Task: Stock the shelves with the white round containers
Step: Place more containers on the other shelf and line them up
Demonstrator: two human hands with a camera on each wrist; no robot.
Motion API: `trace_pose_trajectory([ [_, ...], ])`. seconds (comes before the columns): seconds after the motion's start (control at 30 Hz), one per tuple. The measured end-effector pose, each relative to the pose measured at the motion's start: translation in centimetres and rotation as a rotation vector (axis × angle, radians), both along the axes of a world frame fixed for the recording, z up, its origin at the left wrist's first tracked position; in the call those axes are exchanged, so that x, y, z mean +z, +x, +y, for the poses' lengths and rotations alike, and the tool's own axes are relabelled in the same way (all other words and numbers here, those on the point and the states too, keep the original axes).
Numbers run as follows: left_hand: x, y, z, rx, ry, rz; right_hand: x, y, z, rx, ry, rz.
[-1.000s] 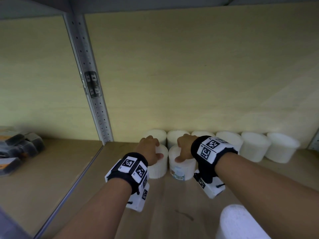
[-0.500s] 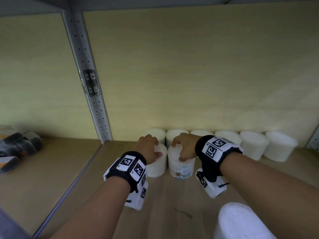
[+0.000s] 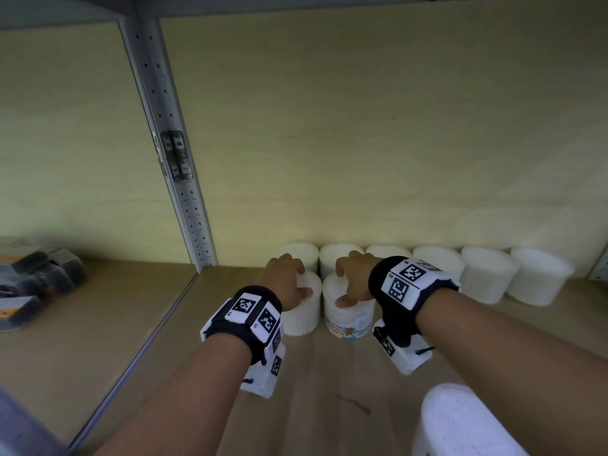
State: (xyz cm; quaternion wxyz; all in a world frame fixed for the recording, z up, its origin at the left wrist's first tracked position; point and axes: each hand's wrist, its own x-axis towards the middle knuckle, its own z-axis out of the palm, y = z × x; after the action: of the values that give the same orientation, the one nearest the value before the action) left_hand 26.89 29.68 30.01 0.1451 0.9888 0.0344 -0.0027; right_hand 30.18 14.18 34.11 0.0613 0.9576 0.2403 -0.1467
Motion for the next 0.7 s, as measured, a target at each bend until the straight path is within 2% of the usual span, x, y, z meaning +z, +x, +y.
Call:
trace_pose_trajectory([
  [0.37,-0.05,-0.06,-0.05,0.009,-0.002,-0.009,0.08,0.57,-0.79,0.041,0.081,0.107],
  [0.5,-0.04,-0.14,-0.07,0.01,-0.006,-0.014,0.65,0.59,-0.76,0.01,0.146,0.05],
  [0.7,-0.02,-0.19,-0.11,0.007,0.002,-0.014,0.38,0.15,-0.6,0.024,0.039,0.034],
])
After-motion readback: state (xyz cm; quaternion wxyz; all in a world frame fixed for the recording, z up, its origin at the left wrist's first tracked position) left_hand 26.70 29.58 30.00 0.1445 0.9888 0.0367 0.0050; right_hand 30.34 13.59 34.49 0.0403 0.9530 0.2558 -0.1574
